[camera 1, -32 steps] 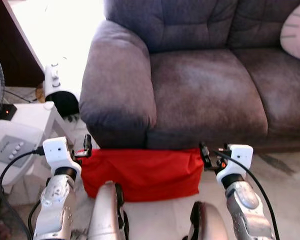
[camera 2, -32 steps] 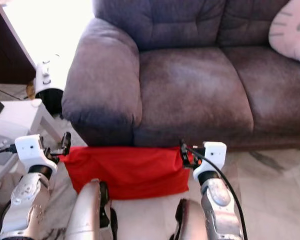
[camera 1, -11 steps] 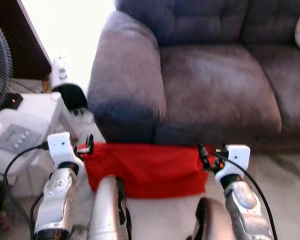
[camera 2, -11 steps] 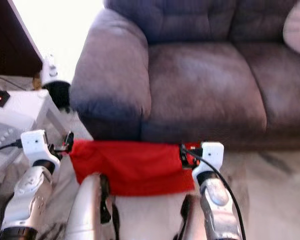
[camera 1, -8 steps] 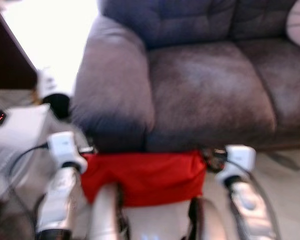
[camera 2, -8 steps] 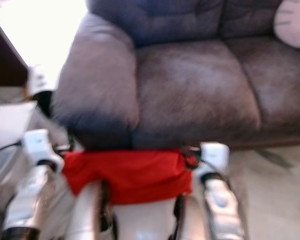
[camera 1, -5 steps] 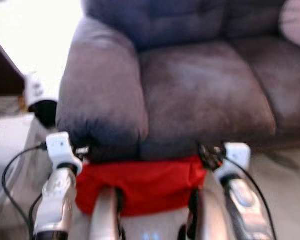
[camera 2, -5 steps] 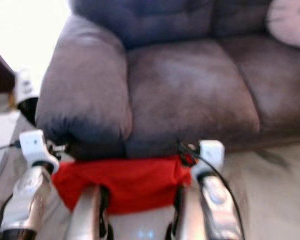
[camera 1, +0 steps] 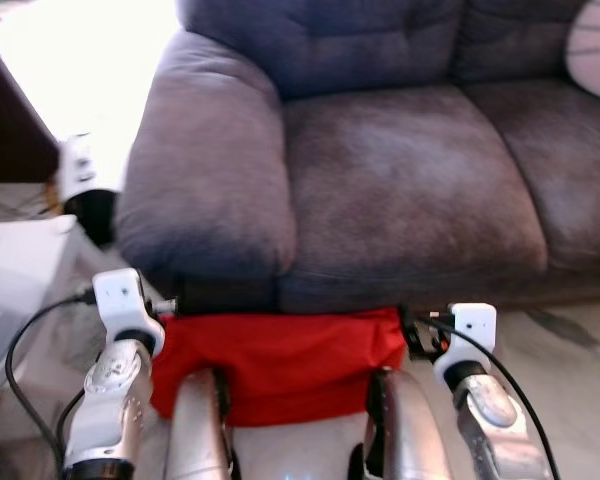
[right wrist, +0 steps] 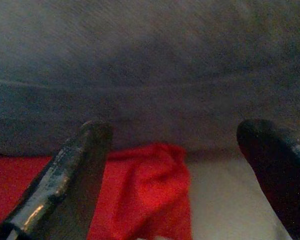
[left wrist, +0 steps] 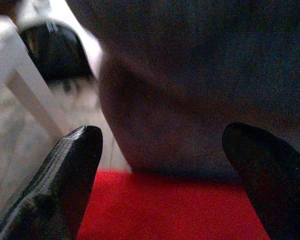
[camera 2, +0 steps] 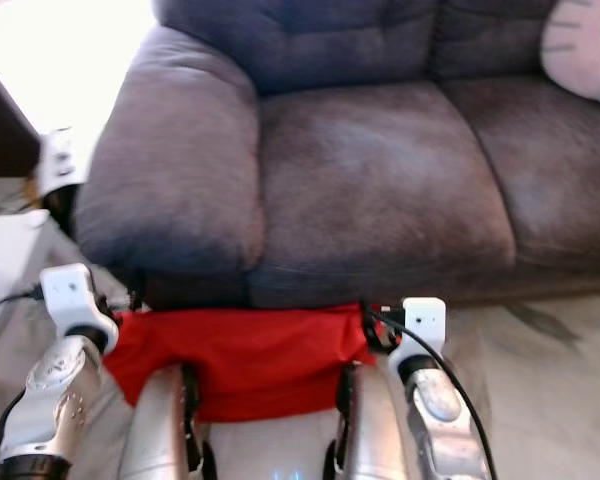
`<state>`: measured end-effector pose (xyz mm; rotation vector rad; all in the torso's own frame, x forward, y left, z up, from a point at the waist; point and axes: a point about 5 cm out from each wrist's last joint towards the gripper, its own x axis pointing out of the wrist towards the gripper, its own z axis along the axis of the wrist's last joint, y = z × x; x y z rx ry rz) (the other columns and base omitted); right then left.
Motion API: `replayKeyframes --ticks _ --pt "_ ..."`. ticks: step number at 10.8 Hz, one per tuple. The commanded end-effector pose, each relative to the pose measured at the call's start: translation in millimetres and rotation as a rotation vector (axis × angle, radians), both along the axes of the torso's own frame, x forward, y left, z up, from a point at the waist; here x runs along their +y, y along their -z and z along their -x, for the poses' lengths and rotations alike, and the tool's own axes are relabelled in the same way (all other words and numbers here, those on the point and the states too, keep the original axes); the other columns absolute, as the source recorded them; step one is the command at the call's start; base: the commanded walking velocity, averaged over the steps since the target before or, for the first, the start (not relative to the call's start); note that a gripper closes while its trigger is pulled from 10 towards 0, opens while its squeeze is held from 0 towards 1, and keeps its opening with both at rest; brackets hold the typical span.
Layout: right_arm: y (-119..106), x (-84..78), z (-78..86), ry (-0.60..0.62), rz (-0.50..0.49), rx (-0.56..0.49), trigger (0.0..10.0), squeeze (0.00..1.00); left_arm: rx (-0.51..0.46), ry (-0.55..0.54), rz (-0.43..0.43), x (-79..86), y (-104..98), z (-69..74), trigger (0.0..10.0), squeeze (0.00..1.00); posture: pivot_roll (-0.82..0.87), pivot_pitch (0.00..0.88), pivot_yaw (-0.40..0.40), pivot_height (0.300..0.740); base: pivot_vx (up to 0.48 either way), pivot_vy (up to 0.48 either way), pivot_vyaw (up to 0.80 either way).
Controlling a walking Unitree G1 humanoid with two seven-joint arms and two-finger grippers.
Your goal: Move the pillow to the sofa from floor
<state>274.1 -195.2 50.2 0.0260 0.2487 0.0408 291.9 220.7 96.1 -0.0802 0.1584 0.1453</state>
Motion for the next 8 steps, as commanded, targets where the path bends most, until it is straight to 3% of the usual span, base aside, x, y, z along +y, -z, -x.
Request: replayKeyframes --ticks 1,2,3,7,8 --pt "10.9 -3.3 4.3 0.024 0.001 0.078 10.0 0.00 0.083 0.008 -0.043 2.1 12.0 2.9 10.0 0.02 0.11 0.238 -0.003 0.524 0.000 0.000 0.00" --pt "14.9 -7.6 2.7 0.062 -0.026 0.132 10.0 0.66 0.123 -0.001 -0.035 3.7 17.3 3.5 10.0 1.00 0.11 0.240 -0.002 0.524 0.000 0.000 0.00" --pt "19.1 -9.0 1.3 0.078 -0.078 0.196 10.0 1.00 0.186 -0.067 -0.031 11.1 22.7 4.5 10.0 1.00 0.11 0.239 -0.004 0.524 0.000 0.000 0.00" --pt "32.7 0.4 1.6 0.041 -0.179 0.344 10.0 1.00 0.264 -0.120 0.001 17.2 30.0 6.2 10.0 1.00 0.11 0.226 -0.009 0.524 0.000 0.000 0.00" --pt "33.4 2.3 -1.5 0.028 -0.182 0.325 10.0 1.00 0.246 -0.104 0.037 17.1 30.1 3.1 10.0 1.00 0.12 0.217 -0.010 0.524 0.000 0.000 0.00"
